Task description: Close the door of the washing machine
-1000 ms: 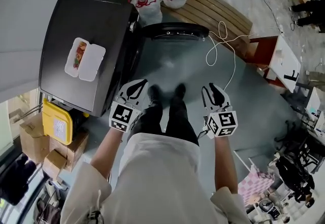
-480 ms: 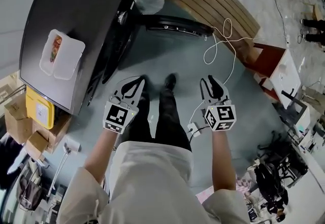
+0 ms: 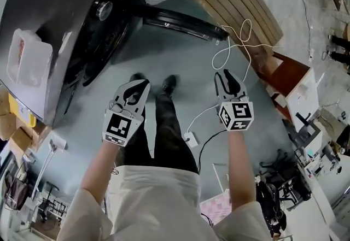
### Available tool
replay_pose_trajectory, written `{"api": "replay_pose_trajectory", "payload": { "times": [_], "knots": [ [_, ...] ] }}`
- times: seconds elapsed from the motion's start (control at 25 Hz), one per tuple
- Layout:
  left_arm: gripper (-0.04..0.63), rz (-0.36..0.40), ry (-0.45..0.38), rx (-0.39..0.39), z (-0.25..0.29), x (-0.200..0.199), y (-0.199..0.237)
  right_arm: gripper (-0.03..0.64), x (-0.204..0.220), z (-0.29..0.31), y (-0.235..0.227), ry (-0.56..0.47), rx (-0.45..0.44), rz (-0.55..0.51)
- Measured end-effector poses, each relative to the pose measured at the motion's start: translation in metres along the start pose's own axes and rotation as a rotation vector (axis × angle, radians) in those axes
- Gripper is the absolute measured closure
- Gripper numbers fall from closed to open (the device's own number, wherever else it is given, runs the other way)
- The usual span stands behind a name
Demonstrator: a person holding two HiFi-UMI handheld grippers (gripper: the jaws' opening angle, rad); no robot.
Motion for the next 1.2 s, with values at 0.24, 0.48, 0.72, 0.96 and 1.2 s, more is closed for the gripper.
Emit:
{"api": "replay_pose_trajectory", "payload": {
  "times": [0.24, 0.48, 0.72, 0.96, 1.2],
  "knots": [
    [0.586, -0.022, 0.012, -0.015, 0.040, 0.025, -0.025, 0.476, 0.020, 0.036, -0.065, 0.065, -0.009, -0.053],
    [0.586, -0.030, 0.040, -0.019, 0.071, 0.049, -0.044, 0.476, 0.027, 0.070, -0.122, 0.125, 0.010, -0.137],
    [0.586, -0.058, 0.066, -0.013, 0.091, 0.073, -0.060, 0.471, 0.024, 0.101, -0.162, 0.197, 0.035, -0.240],
    [0.586, -0.096, 0.085, -0.027, 0.081, 0.097, -0.067, 0.471, 0.021, 0.117, -0.155, 0.297, -0.013, -0.461],
    [0.586, -0.125, 0.108, -0.054, 0.072, 0.115, -0.056, 0.469, 0.025, 0.122, -0.152, 0.318, -0.005, -0.493]
  ]
}}
Point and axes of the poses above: the fingertips, and each gripper's own axes: z forward along the fingers, y to its left, x out of its underside, the point moved 10 cm from there along -z, backward along the fingers, and after that the axes turned 15 degrees about -x, right-handed, at the moved point
